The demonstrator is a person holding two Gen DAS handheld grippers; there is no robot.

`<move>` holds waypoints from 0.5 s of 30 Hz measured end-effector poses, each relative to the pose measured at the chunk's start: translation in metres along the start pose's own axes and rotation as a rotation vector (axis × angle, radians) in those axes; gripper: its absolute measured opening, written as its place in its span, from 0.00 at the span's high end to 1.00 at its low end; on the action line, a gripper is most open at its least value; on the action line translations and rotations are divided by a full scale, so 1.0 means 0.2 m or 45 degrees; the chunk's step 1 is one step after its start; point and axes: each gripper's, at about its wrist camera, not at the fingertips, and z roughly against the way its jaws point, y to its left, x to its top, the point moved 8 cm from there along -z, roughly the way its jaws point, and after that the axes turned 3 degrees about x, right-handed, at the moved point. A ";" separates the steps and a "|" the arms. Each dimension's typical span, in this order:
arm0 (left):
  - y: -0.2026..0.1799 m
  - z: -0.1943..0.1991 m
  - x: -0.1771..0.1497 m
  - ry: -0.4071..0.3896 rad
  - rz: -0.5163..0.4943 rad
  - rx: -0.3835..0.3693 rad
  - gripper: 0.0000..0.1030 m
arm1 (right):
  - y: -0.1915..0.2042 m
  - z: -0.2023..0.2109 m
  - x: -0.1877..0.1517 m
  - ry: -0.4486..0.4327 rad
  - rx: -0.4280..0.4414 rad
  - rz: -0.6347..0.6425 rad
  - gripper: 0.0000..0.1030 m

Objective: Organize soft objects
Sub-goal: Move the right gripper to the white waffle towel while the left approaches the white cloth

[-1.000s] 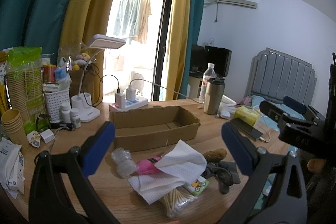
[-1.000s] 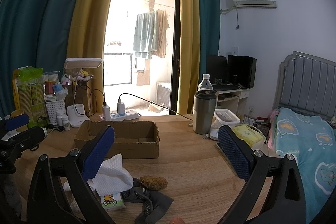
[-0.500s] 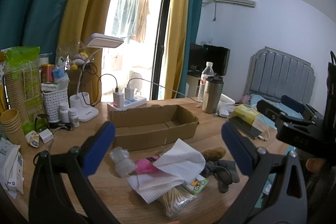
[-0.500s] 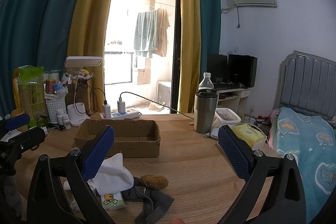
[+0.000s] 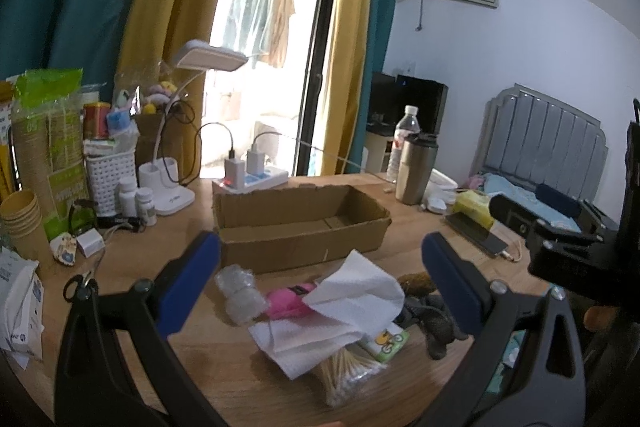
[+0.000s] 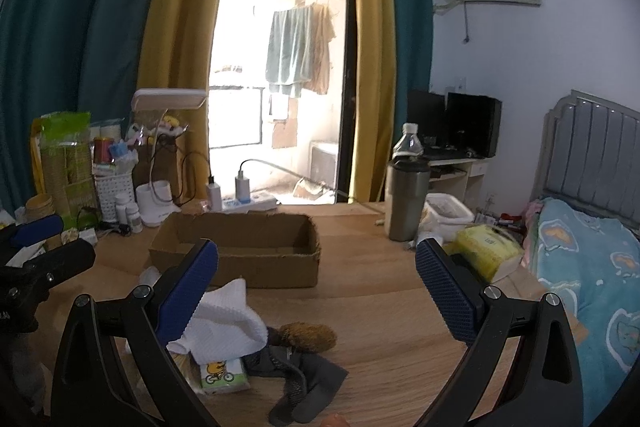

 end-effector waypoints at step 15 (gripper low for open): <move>0.19 -0.25 -0.23 0.202 0.079 0.047 0.01 | 0.19 -0.36 -0.23 0.272 0.144 0.040 0.02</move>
